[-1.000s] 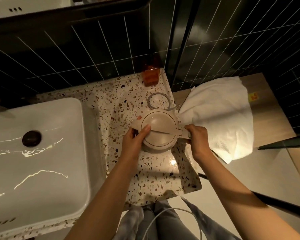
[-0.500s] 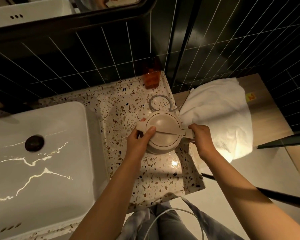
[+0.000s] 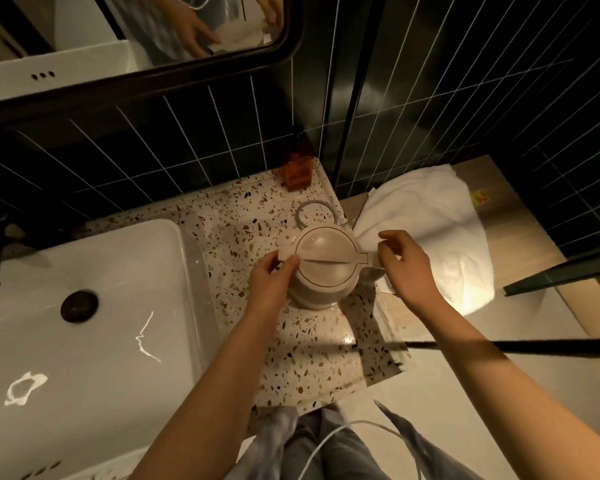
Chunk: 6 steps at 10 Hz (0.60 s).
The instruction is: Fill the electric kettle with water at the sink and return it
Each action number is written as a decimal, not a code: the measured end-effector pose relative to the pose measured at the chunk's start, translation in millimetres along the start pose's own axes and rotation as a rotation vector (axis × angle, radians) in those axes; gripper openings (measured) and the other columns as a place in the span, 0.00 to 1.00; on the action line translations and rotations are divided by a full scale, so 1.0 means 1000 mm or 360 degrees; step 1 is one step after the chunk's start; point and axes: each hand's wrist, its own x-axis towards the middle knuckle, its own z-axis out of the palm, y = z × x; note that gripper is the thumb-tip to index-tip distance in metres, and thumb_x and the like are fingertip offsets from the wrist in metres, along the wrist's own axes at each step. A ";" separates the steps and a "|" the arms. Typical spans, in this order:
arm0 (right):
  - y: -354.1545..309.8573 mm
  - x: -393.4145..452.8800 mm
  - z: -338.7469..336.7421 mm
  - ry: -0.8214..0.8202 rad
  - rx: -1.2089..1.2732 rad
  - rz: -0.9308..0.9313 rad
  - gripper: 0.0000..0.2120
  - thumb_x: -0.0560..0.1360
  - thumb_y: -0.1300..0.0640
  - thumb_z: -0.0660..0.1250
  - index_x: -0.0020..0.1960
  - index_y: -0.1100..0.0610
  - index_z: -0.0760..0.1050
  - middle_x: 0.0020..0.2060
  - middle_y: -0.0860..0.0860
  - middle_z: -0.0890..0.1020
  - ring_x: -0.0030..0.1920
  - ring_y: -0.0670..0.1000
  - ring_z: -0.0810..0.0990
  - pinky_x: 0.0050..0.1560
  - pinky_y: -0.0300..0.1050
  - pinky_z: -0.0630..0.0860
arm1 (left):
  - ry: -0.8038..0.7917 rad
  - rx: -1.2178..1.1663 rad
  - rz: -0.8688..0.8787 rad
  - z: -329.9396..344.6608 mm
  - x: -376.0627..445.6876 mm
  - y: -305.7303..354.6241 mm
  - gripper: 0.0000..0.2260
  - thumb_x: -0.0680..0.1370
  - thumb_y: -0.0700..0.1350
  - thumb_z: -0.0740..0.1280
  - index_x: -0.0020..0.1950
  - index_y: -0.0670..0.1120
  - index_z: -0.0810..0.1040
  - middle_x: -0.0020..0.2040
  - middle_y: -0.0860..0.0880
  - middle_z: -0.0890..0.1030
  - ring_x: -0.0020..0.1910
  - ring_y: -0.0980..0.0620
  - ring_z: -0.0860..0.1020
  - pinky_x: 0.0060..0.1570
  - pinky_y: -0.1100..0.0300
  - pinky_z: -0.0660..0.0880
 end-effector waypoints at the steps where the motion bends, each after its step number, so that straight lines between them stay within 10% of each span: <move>1: -0.002 -0.015 -0.007 0.0003 -0.0105 -0.0112 0.16 0.79 0.58 0.59 0.65 0.58 0.74 0.60 0.56 0.80 0.60 0.55 0.77 0.60 0.50 0.74 | -0.0008 0.0028 0.0031 -0.005 -0.011 0.006 0.22 0.79 0.48 0.67 0.72 0.49 0.71 0.67 0.47 0.76 0.65 0.47 0.75 0.66 0.44 0.72; 3: 0.003 -0.063 -0.026 0.0049 -0.0084 -0.0217 0.16 0.80 0.54 0.61 0.66 0.58 0.72 0.63 0.56 0.78 0.63 0.55 0.75 0.62 0.51 0.73 | 0.0051 -0.0035 0.0197 -0.014 -0.056 0.000 0.22 0.80 0.41 0.65 0.74 0.44 0.68 0.66 0.48 0.76 0.63 0.46 0.77 0.61 0.50 0.76; 5: 0.021 -0.114 -0.049 -0.0151 -0.0029 -0.0155 0.14 0.80 0.55 0.61 0.65 0.55 0.72 0.60 0.55 0.80 0.60 0.54 0.78 0.60 0.53 0.76 | 0.0089 -0.0026 0.0287 0.001 -0.109 -0.025 0.10 0.79 0.40 0.65 0.59 0.45 0.79 0.56 0.44 0.83 0.52 0.49 0.81 0.42 0.66 0.76; 6: 0.027 -0.142 -0.060 -0.0262 -0.0047 -0.0231 0.16 0.80 0.54 0.59 0.67 0.54 0.70 0.60 0.55 0.80 0.61 0.54 0.78 0.61 0.52 0.75 | 0.0153 0.0026 0.0425 0.015 -0.137 -0.036 0.07 0.79 0.40 0.64 0.48 0.52 0.79 0.55 0.44 0.83 0.52 0.49 0.81 0.48 0.63 0.78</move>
